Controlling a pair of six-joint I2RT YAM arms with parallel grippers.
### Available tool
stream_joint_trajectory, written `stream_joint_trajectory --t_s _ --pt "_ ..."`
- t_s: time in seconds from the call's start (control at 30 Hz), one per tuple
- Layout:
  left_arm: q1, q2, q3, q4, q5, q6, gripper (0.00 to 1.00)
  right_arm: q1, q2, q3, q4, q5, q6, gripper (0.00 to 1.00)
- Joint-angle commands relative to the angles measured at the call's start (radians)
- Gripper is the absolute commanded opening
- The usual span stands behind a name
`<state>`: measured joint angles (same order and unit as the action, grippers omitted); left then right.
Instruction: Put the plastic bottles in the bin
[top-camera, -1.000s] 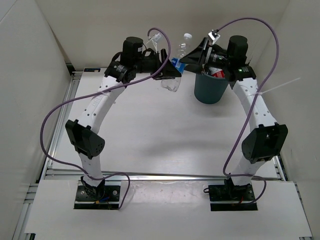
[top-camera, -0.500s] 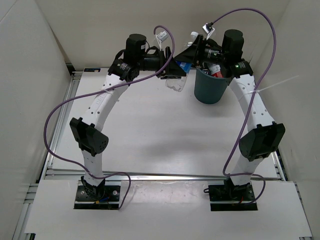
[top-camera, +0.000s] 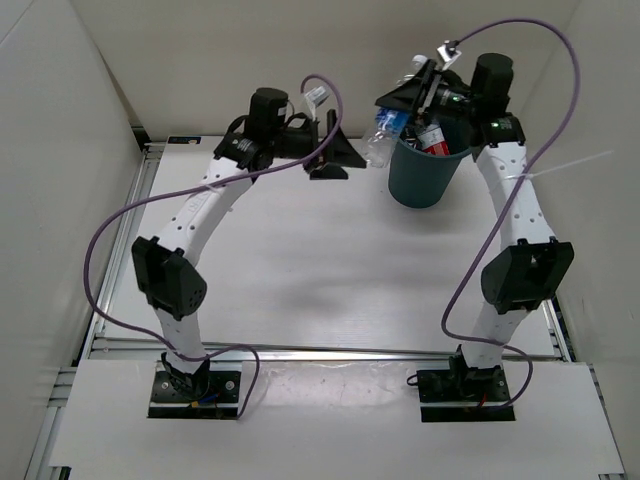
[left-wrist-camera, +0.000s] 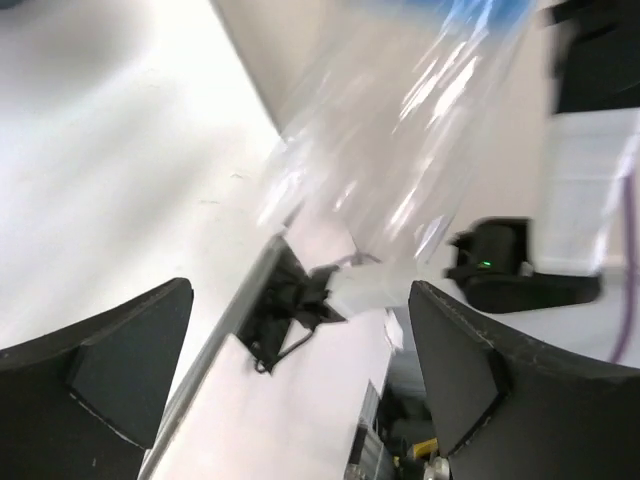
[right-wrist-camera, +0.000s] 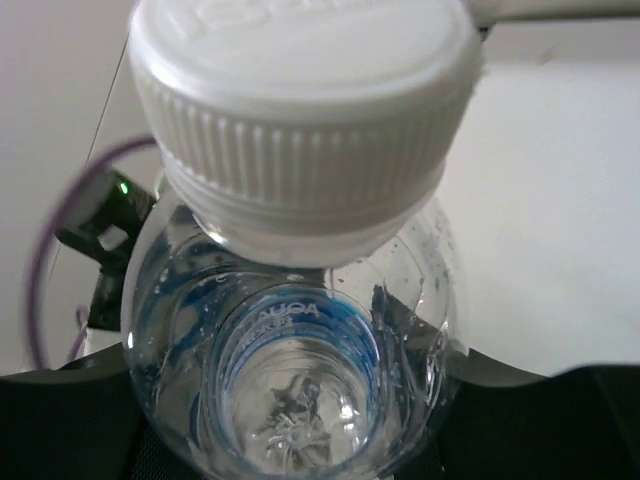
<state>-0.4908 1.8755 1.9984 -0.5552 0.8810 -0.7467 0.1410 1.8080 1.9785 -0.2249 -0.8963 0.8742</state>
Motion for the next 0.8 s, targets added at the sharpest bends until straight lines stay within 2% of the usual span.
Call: stream_joint_trajectory --t_s 0.0,0.07,0.2,0.33,0.47,0.57,0.6,0.67,0.77 --pt "0.096 -0.191 -0.189 -0.006 -0.104 0.049 1.0 -0.112 0.016 0.091 0.002 0.048 0.006 0.13" --pt "0.151 -0.298 -0.281 -0.006 -0.227 0.085 1.0 -0.178 0.046 0.13 -0.008 0.077 0.006 0.12" --pt "0.204 -0.426 -0.493 -0.006 -0.353 0.136 1.0 -0.285 0.114 0.247 -0.062 0.224 -0.061 0.1" --pt "0.213 -0.493 -0.613 -0.015 -0.418 0.158 1.0 -0.294 0.186 0.35 -0.109 0.415 -0.215 0.07" --pt "0.222 -0.524 -0.673 -0.037 -0.455 0.167 1.0 -0.27 0.249 0.396 -0.139 0.49 -0.328 0.07" --pt "0.244 -0.524 -0.687 -0.06 -0.455 0.193 1.0 -0.23 0.26 0.369 -0.148 0.53 -0.417 0.13" --pt "0.244 -0.513 -0.687 -0.075 -0.465 0.207 1.0 -0.219 0.27 0.359 -0.148 0.542 -0.475 0.22" --pt "0.255 -0.504 -0.676 -0.089 -0.475 0.219 1.0 -0.208 0.299 0.35 -0.181 0.542 -0.489 0.24" --pt "0.264 -0.484 -0.667 -0.12 -0.487 0.231 1.0 -0.208 0.31 0.35 -0.191 0.554 -0.489 0.41"
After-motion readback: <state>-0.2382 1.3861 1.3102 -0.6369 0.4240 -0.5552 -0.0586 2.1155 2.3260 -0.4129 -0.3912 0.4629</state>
